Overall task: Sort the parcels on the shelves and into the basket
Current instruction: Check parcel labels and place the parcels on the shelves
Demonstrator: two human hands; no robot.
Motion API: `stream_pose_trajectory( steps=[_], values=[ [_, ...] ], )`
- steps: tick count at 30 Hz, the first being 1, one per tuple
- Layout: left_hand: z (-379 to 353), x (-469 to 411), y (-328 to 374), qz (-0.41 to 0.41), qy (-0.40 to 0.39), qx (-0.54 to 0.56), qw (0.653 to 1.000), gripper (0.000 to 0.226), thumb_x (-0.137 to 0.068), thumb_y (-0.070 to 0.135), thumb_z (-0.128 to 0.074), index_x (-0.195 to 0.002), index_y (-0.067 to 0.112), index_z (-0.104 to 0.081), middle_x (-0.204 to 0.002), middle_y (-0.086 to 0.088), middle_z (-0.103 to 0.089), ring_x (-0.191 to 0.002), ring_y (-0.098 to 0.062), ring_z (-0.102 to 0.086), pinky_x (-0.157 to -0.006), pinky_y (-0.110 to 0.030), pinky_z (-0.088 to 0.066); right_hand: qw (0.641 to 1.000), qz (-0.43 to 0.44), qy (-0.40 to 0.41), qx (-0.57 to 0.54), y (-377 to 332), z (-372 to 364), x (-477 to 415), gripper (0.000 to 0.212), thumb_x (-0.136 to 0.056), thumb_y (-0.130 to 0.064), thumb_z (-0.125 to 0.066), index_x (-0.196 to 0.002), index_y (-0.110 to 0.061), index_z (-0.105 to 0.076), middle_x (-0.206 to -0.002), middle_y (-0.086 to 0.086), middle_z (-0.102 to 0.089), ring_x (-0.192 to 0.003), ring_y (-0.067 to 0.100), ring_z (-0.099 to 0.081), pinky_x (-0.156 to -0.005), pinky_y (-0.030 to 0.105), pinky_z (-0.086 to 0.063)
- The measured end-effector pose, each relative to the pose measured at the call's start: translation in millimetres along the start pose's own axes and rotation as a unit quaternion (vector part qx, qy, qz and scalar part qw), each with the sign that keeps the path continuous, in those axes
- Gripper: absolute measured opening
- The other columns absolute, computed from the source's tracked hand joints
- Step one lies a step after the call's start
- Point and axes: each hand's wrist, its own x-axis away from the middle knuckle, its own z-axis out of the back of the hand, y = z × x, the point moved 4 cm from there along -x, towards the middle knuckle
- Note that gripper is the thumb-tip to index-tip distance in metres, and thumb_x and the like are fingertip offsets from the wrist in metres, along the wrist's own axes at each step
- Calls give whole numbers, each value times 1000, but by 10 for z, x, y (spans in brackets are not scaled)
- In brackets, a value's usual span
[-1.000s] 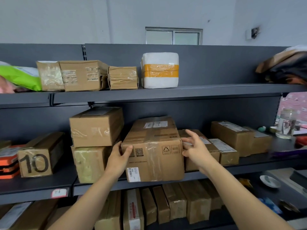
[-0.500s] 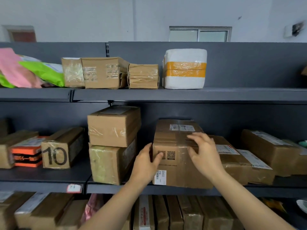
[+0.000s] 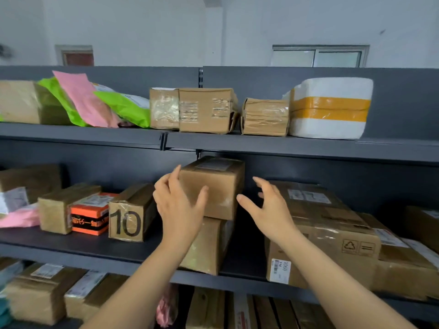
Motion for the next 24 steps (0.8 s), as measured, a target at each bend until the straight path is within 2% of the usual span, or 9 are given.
stream_pose_trajectory(
  steps=[4,7,10,12,14,16,19,22,24],
  values=[
    [-107,-268,-433,113,-170,77,976,90,-81,52,-63,-150,16,-17,-150,-11,-23,-139,-28,-20,-113,-43,-23,986,-132,29,-97,-91,-260,-166,69,-89,-57,-48,-146,-23,-29,-146,2,-39,-130,20,-41,-99,28,-33],
    [-207,-340,-580,164,-272,178,931,84,-80,63,-53,-147,23,-23,-147,-4,-36,-133,-22,-37,-110,-43,-34,935,-274,25,-223,-153,-455,-228,73,-85,-70,-41,-145,-31,-28,-142,0,-42,-129,26,-40,-102,45,-35],
    [-252,-394,-634,227,-313,233,893,85,-76,81,-35,-144,30,-29,-137,2,-45,-129,-23,-40,-110,-44,-32,885,-348,20,-308,-242,-579,-246,65,-83,-70,-47,-136,-33,-38,-118,0,-51,-117,31,-47,-94,51,-40],
    [-277,-459,-673,248,-327,221,885,95,-64,93,-26,-139,35,-32,-122,7,-48,-129,-25,-38,-111,-48,-28,878,-353,29,-323,-298,-608,-252,54,-84,-62,-53,-126,-29,-45,-102,-2,-54,-101,28,-52,-84,46,-45],
    [-290,-519,-694,262,-330,238,875,84,-69,89,-31,-132,33,-33,-110,9,-49,-122,-24,-41,-109,-48,-30,876,-350,37,-328,-346,-623,-237,46,-84,-57,-56,-118,-27,-50,-98,0,-56,-94,27,-53,-82,45,-48],
    [-279,-559,-689,263,-341,263,863,68,-77,78,-41,-125,31,-32,-110,6,-51,-113,-21,-47,-106,-47,-35,876,-347,48,-330,-361,-635,-206,42,-83,-55,-57,-114,-27,-52,-105,2,-57,-99,29,-53,-84,46,-49],
    [-257,-587,-665,244,-352,288,857,57,-81,71,-45,-119,30,-34,-107,5,-52,-107,-22,-50,-103,-48,-39,880,-328,83,-334,-386,-622,-141,37,-84,-50,-57,-116,-31,-54,-113,1,-58,-105,24,-54,-84,48,-50],
    [-204,-573,-614,207,-334,287,874,52,-82,69,-45,-114,28,-41,-108,4,-54,-104,-20,-53,-97,-47,-43,885,-316,121,-320,-428,-526,-51,33,-83,-48,-58,-112,-31,-56,-112,0,-59,-102,21,-54,-80,45,-51],
    [-144,-544,-547,177,-330,291,880,46,-86,63,-45,-113,26,-46,-107,7,-53,-99,-13,-53,-92,-38,-44,881,-319,154,-314,-432,-417,35,29,-82,-46,-61,-105,-29,-60,-108,1,-59,-97,20,-54,-72,39,-50]
  ],
)
